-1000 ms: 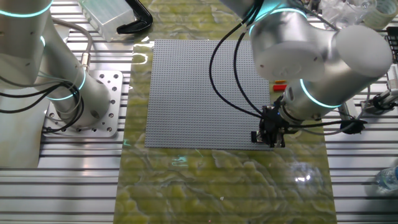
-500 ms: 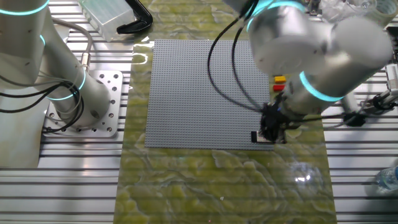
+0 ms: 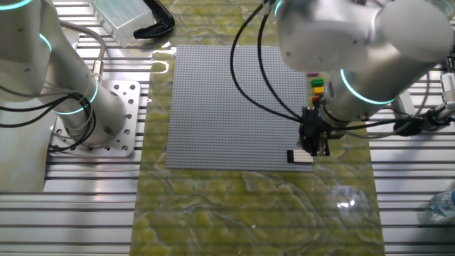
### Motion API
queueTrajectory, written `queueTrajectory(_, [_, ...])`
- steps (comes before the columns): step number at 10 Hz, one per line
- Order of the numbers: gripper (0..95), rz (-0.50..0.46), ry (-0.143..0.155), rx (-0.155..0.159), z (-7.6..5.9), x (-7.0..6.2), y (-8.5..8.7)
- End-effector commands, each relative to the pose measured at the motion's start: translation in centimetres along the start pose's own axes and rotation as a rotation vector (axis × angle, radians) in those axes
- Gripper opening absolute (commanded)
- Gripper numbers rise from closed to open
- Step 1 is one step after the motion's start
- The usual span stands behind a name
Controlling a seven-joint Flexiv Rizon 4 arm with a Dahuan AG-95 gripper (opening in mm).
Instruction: Build with small Lego blocks
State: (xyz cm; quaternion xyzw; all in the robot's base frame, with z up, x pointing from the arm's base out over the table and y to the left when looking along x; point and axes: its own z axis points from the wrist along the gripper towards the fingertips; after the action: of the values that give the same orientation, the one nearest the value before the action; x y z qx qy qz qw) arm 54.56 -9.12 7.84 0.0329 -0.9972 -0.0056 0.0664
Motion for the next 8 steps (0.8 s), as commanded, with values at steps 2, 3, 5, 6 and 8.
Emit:
queueTrajectory(2, [0.0,-0.003,-0.093,-0.005,-1.5,-0.3,3.9])
queueTrajectory(3, [0.0,-0.007,-0.101,-0.012,-1.6,-0.3,4.8])
queueTrajectory(5, [0.0,-0.018,-0.097,0.010,-1.5,-0.5,5.5])
queueTrajectory(6, [0.0,-0.019,-0.097,0.010,-1.6,-0.4,5.5])
queueTrajectory(8, [0.0,0.019,-0.103,0.010,-1.8,-0.3,5.6])
